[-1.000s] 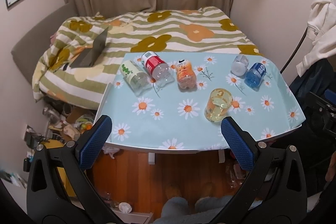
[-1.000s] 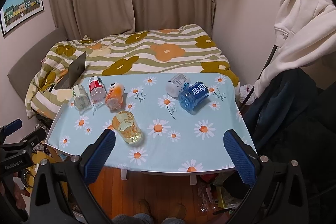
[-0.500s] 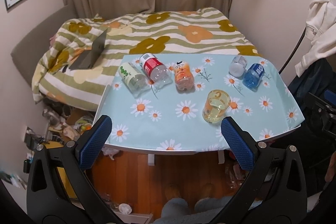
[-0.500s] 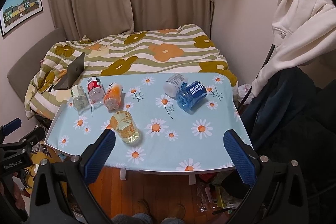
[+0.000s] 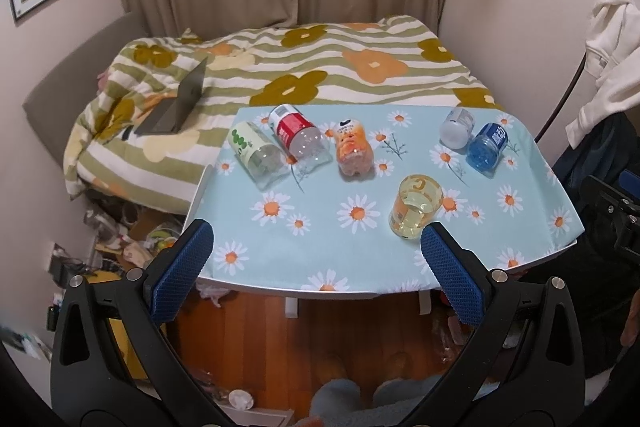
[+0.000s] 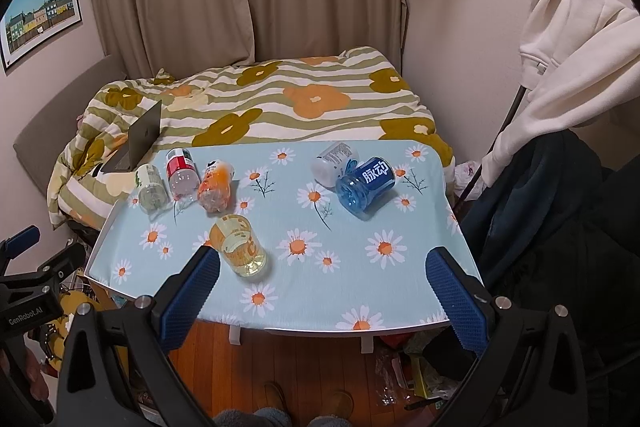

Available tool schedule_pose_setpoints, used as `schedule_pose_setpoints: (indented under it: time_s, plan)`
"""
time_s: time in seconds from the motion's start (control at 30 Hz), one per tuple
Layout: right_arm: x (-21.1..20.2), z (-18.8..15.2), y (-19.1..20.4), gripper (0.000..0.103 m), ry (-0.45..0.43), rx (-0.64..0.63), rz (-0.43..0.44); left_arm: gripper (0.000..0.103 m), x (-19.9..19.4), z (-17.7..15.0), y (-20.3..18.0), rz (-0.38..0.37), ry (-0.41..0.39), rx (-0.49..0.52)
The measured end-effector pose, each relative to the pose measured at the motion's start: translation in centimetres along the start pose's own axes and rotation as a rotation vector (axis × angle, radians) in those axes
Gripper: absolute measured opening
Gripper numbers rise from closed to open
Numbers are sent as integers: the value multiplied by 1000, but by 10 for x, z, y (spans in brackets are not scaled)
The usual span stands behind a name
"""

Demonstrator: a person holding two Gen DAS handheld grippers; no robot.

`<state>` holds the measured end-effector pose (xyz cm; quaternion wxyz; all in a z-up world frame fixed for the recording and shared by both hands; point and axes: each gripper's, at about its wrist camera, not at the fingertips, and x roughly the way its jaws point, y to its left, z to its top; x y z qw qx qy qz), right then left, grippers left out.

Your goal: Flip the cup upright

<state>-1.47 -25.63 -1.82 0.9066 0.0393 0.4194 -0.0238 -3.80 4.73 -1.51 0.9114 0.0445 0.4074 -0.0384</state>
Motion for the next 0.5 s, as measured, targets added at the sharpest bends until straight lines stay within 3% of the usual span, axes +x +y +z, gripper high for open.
schedule_pose_setpoints:
  time_s: [0.5]
  plan:
    - [0, 2, -2, 103, 4, 2, -4, 103, 13, 3, 9, 16, -3, 5]
